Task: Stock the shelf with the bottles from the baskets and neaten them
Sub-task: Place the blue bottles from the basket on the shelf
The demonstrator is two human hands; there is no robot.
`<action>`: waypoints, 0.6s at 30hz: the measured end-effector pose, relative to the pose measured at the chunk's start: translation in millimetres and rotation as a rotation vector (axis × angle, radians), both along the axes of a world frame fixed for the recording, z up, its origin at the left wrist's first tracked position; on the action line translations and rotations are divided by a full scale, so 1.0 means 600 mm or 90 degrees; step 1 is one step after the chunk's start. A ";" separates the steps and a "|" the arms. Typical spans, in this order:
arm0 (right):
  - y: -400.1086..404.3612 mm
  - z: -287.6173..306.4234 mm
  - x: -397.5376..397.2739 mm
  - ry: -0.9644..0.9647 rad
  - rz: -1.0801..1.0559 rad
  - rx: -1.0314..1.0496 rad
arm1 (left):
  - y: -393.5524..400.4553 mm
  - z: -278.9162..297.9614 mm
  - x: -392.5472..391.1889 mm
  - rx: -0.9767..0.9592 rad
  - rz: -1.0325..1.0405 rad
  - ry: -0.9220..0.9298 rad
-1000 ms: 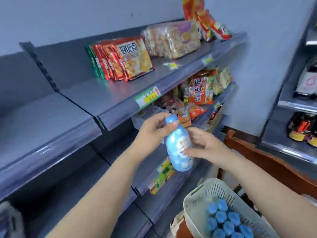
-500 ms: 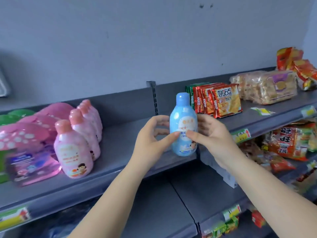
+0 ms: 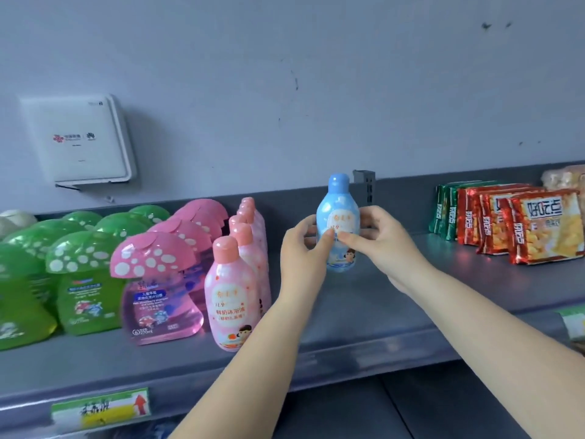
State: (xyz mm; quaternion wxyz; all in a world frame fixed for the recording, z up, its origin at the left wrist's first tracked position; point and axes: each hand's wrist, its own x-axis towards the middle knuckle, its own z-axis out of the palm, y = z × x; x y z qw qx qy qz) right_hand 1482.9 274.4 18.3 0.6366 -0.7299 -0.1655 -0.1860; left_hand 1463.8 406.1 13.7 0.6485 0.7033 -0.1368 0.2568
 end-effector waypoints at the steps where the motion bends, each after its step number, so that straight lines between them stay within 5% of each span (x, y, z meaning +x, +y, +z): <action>1: 0.006 0.003 0.019 0.003 0.001 -0.012 | -0.001 0.005 0.011 -0.010 0.016 0.004; 11: 0.061 0.009 0.180 0.037 -0.018 -0.062 | -0.017 0.017 0.157 -0.185 0.192 0.189; 18: 0.099 -0.007 0.254 0.039 -0.009 -0.072 | -0.013 0.011 0.198 -0.245 0.244 0.188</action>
